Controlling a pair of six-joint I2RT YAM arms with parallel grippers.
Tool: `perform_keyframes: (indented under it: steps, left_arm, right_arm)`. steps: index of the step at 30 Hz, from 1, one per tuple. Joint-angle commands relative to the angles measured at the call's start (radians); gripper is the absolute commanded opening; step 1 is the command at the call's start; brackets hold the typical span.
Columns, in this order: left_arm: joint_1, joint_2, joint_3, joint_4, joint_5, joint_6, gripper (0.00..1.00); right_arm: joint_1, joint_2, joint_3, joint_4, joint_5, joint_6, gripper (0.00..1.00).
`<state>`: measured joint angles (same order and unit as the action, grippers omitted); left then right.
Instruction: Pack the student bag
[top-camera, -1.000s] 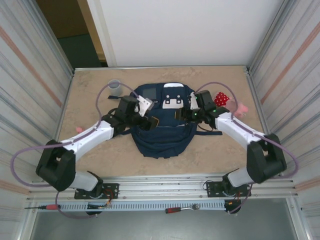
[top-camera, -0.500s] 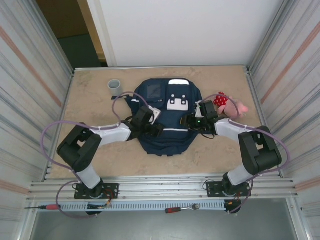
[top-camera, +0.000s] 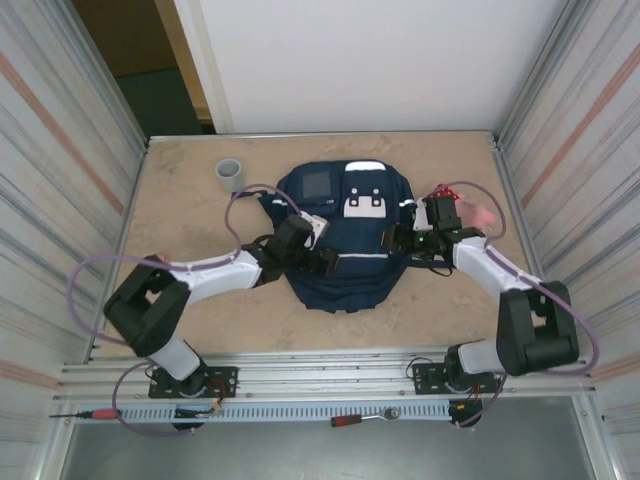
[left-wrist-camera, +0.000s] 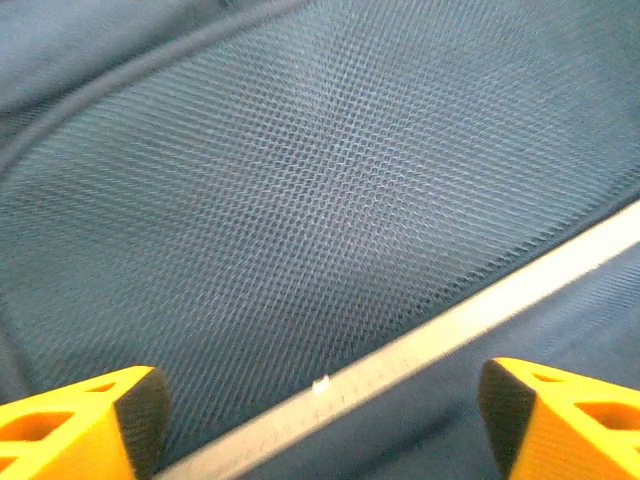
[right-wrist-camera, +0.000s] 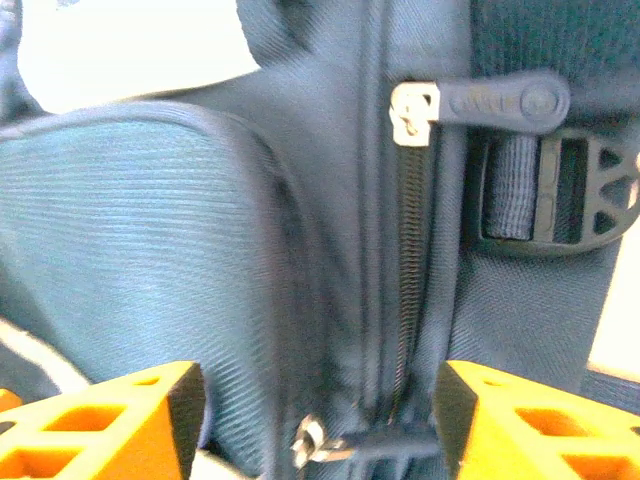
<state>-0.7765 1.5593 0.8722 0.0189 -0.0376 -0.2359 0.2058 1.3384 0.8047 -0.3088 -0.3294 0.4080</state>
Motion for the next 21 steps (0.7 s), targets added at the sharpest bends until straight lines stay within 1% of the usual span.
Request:
perform_keyframes:
  steps: [1, 2, 3, 5, 7, 10, 13, 15, 17, 19, 21]
  left_arm:
    - [-0.001, -0.151, 0.047, -0.094, -0.115, -0.008, 0.89]
    - [0.005, -0.186, 0.070, -0.127, -0.160, 0.014, 0.92]
    - [0.016, -0.217, 0.084, -0.149, -0.194, 0.028, 0.93]
    - [0.063, -0.298, 0.072, -0.151, -0.265, 0.057, 0.99]
    - [0.131, -0.379, 0.020, -0.117, -0.316, 0.081, 0.99]
    - [0.251, -0.509, -0.102, -0.063, -0.376, 0.118, 0.99]
    - [0.340, -0.640, -0.248, 0.014, -0.432, 0.174, 0.99]
    - [0.378, -0.717, -0.343, 0.063, -0.473, 0.215, 0.99]
    - [0.408, -0.768, -0.453, 0.163, -0.513, 0.250, 0.99]
    - [0.442, -0.785, -0.560, 0.288, -0.507, 0.269, 0.99]
    - [0.479, -0.751, -0.641, 0.428, -0.465, 0.271, 0.99]
  right_arm:
    - [-0.005, -0.161, 0.098, -0.139, 0.067, -0.075, 0.76]
    - [-0.008, -0.210, 0.112, -0.155, 0.108, -0.091, 0.90]
    - [-0.015, -0.252, 0.120, -0.160, 0.146, -0.108, 0.99]
    - [-0.043, -0.339, 0.119, -0.141, 0.226, -0.160, 0.99]
    - [-0.085, -0.410, 0.094, -0.088, 0.276, -0.213, 0.99]
    - [-0.172, -0.445, 0.039, 0.001, 0.271, -0.279, 0.99]
    - [-0.260, -0.430, -0.029, 0.100, 0.225, -0.304, 0.99]
    - [-0.312, -0.397, -0.088, 0.190, 0.188, -0.307, 0.99]
    - [-0.354, -0.360, -0.149, 0.299, 0.151, -0.297, 0.99]
    - [-0.371, -0.292, -0.219, 0.430, 0.145, -0.292, 0.99]
    - [-0.361, -0.229, -0.268, 0.535, 0.181, -0.302, 0.99]
